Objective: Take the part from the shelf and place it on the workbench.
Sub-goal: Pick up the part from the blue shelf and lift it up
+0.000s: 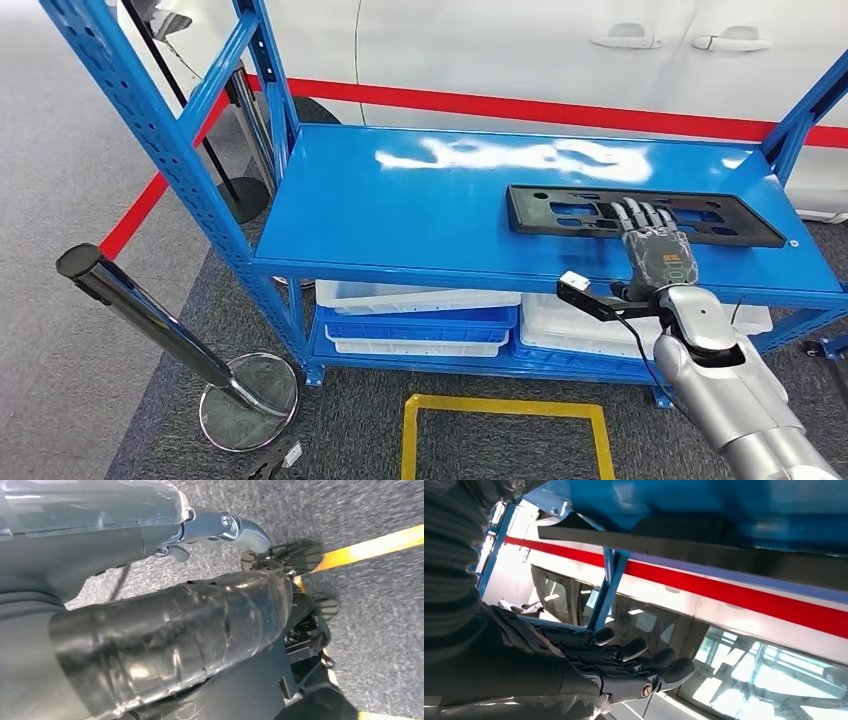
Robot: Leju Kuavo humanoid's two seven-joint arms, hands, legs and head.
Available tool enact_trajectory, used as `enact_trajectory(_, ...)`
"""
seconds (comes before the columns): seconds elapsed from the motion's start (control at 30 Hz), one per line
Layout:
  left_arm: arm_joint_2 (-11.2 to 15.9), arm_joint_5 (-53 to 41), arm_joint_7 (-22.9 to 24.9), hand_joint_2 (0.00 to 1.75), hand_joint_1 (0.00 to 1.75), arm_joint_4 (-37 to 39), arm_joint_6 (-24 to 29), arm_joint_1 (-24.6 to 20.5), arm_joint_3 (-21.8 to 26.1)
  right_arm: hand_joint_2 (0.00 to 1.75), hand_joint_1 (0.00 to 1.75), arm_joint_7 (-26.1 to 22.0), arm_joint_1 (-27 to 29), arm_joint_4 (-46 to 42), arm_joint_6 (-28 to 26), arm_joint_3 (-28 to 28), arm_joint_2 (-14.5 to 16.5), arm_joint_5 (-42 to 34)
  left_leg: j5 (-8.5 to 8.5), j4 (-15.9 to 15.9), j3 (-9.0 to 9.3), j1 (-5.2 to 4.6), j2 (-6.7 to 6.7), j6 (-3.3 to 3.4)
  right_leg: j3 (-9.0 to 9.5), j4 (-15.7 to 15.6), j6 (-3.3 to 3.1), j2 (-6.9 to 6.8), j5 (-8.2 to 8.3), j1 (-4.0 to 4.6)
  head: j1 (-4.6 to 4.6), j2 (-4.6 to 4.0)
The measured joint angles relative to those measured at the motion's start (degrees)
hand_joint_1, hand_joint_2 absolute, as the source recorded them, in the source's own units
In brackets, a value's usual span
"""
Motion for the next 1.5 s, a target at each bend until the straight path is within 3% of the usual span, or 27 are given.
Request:
enact_trajectory(0.07,-0.01,0.00,0.00,0.00,0.00,-0.02,-0.03,-0.06,0.00,1.75,0.00,-0.02,-0.14,0.07,-0.01,0.02,0.03,-0.01,-0.54,0.38,0.12,-0.18,-0.03,-0.48,2.24,-4.49,-0.48,-0.05,1.13,0.26,-0.04,0.00)
enact_trajectory(0.17,0.01,0.00,0.00,0.00,0.00,-0.03,-0.09,-0.05,0.00,1.75,0.00,-0.04,-0.14,0.20,-0.03,0.07,0.06,-0.01,-0.96,0.38,0.28,-0.23,0.01,-1.19,2.81,-5.18,-1.26,0.09,0.70,0.26,-0.12,0.00)
enact_trajectory(0.23,0.02,0.00,-0.03,0.00,0.00,-0.05,-0.11,-0.08,0.00,1.75,0.00,-0.04,-0.25,0.21,-0.04,0.08,0.07,-0.01,-2.34,2.56,-0.55,-0.15,0.04,-1.85,3.47,-5.70,-1.99,0.08,0.58,-0.09,-0.17,0.00)
enact_trajectory(0.33,-0.01,0.00,-0.08,0.00,0.00,-0.07,-0.15,-0.06,0.00,1.75,0.00,-0.04,-0.32,0.25,-0.04,0.09,0.20,-0.01,-6.57,13.23,-6.22,0.25,0.04,-2.61,4.28,-5.93,-2.74,-0.03,0.07,-0.20,-0.25,0.00)
enact_trajectory(0.37,-0.02,0.00,-0.08,0.00,0.00,-0.07,-0.16,0.00,-0.01,1.75,0.00,-0.04,-0.23,0.27,-0.03,0.09,0.26,-0.01,-7.04,16.04,-8.06,0.39,0.05,-2.79,4.53,-5.92,-2.78,-0.01,-0.15,-0.21,-0.25,0.00)
enact_trajectory(0.4,-0.02,0.00,-0.08,0.00,0.00,-0.07,-0.16,0.06,-0.01,1.75,0.00,-0.04,-0.15,0.29,-0.03,0.10,0.30,-0.01,-6.39,16.96,-9.04,0.51,0.05,-2.92,4.83,-5.91,-2.73,0.02,-0.40,-0.25,-0.24,0.00)
enact_trajectory(0.43,-0.01,0.00,-0.08,0.00,0.00,-0.07,-0.16,0.09,-0.02,1.75,0.00,-0.04,-0.10,0.31,-0.03,0.10,0.31,-0.01,-4.54,15.49,-8.80,0.61,0.06,-2.99,5.24,-5.90,-2.59,0.07,-0.70,-0.31,-0.25,0.00)
enact_trajectory(0.5,0.01,0.00,-0.13,0.00,0.00,-0.07,-0.16,0.11,-0.02,1.75,0.00,-0.04,-0.09,0.31,-0.04,0.11,0.32,-0.01,0.35,8.04,-5.87,0.74,0.06,-2.97,6.22,-5.90,-2.13,0.14,-1.42,-0.47,-0.23,0.00)
enact_trajectory(0.53,0.02,-0.01,-0.15,0.00,0.00,-0.07,-0.16,0.10,-0.02,1.75,0.00,-0.04,-0.17,0.33,-0.03,0.11,0.33,-0.01,1.84,4.44,-4.22,0.67,0.03,-2.89,6.57,-5.84,-1.81,0.18,-1.77,-0.43,-0.24,0.00)
enact_trajectory(0.6,0.02,-0.02,-0.21,0.00,0.00,-0.08,-0.16,0.02,-0.02,1.75,0.00,-0.04,-0.28,0.35,0.00,0.12,0.35,-0.01,2.17,1.16,-2.69,0.46,-0.05,-2.48,6.75,-5.92,-1.11,0.23,-2.13,-0.28,-0.23,0.00)
enact_trajectory(0.73,-0.02,-0.10,-0.25,0.00,0.00,-0.09,-0.16,0.10,-0.02,1.75,0.00,-0.05,-0.35,0.29,-0.02,0.20,0.42,-0.01,1.67,-0.09,-1.64,0.50,-0.09,-0.98,6.47,-4.92,0.13,0.15,-3.18,-0.38,-0.13,0.00)
enact_trajectory(0.77,-0.02,-0.14,-0.26,0.00,0.00,-0.09,-0.15,0.08,-0.02,1.75,0.00,-0.05,-0.38,0.27,-0.02,0.21,0.43,-0.01,1.60,-0.40,-1.20,0.57,-0.08,-0.61,5.31,-2.59,0.29,0.12,-4.26,-0.40,-0.08,0.00)
enact_trajectory(0.83,0.00,-0.19,-0.26,0.00,0.00,-0.10,-0.13,0.00,-0.01,1.75,0.00,-0.05,-0.27,0.34,0.01,0.22,0.43,-0.01,1.19,-0.52,-0.71,0.38,-0.07,-0.05,0.81,5.09,0.41,0.08,-6.99,-0.37,-0.03,0.00)
enact_trajectory(0.9,0.01,-0.18,-0.24,0.00,0.00,-0.11,-0.08,0.04,0.00,1.75,0.00,-0.05,0.22,0.44,0.02,0.24,0.43,-0.01,0.66,-0.41,-0.31,0.13,-0.12,0.25,-3.25,10.56,0.41,0.08,-7.66,-0.35,-0.04,0.00)
enact_trajectory(0.93,-0.01,-0.17,-0.22,0.00,0.00,-0.11,-0.04,0.10,0.00,1.75,0.00,-0.05,0.44,0.46,0.03,0.25,0.43,-0.01,0.36,-0.33,-0.02,0.03,-0.16,0.29,-3.89,10.50,0.30,0.08,-6.48,-0.33,-0.04,0.00)
enact_trajectory(0.97,-0.03,-0.18,-0.20,0.00,0.00,-0.11,0.02,0.15,0.00,1.75,0.00,-0.05,0.58,0.46,0.04,0.28,0.43,-0.01,-0.01,-0.26,0.43,-0.08,-0.20,0.29,-3.27,7.98,0.07,0.07,-4.13,-0.28,-0.03,0.00)
enact_trajectory(1.0,-0.05,-0.18,-0.18,0.00,0.00,-0.11,0.10,0.16,0.00,1.75,0.00,-0.05,0.65,0.46,0.05,0.31,0.43,-0.03,-0.45,-0.22,1.01,-0.18,-0.22,0.24,-1.78,3.83,-0.29,0.06,-1.40,-0.18,-0.03,0.00)
enact_trajectory(1.07,-0.08,-0.19,-0.18,0.00,0.00,-0.11,0.28,0.07,0.00,1.75,0.00,-0.04,0.64,0.48,0.08,0.37,0.46,-0.10,-1.18,-0.31,1.85,-0.36,-0.22,-0.02,1.32,-3.24,-1.00,-0.03,2.03,0.20,-0.05,0.00)
enact_trajectory(1.17,-0.07,-0.20,-0.16,0.00,0.00,-0.16,0.38,-0.08,0.00,1.75,0.00,-0.04,0.63,0.51,0.17,0.43,0.57,-0.24,-1.55,-0.51,2.00,-0.34,-0.16,-0.82,2.70,-5.73,-1.53,0.09,1.76,0.77,-0.04,0.00)
enact_trajectory(1.27,-0.05,-0.29,-0.16,0.00,0.00,-0.28,0.63,-0.05,0.00,1.75,0.00,-0.04,0.90,0.78,0.33,0.60,0.66,-0.17,-1.51,-0.19,2.26,-0.31,-0.09,-1.72,3.57,-6.47,-1.89,0.25,1.48,0.39,-0.16,0.00)
enact_trajectory(1.4,-0.07,-0.42,-0.04,0.00,0.00,-0.40,1.41,-0.25,-0.02,1.75,0.00,-0.03,1.28,1.61,1.10,1.07,1.02,0.37,-0.90,-0.38,2.71,-0.45,-0.10,-0.39,4.04,-6.46,-1.83,0.31,1.14,0.57,-0.42,0.00)
enact_trajectory(1.5,-0.07,-0.42,0.04,0.00,0.00,-0.42,1.57,-0.21,-0.02,1.75,0.00,0.05,1.54,2.09,1.13,1.11,1.10,0.41,-1.55,-1.30,3.16,-0.33,-0.08,-0.54,3.89,-6.39,-1.93,0.28,1.01,0.73,-0.42,0.00)
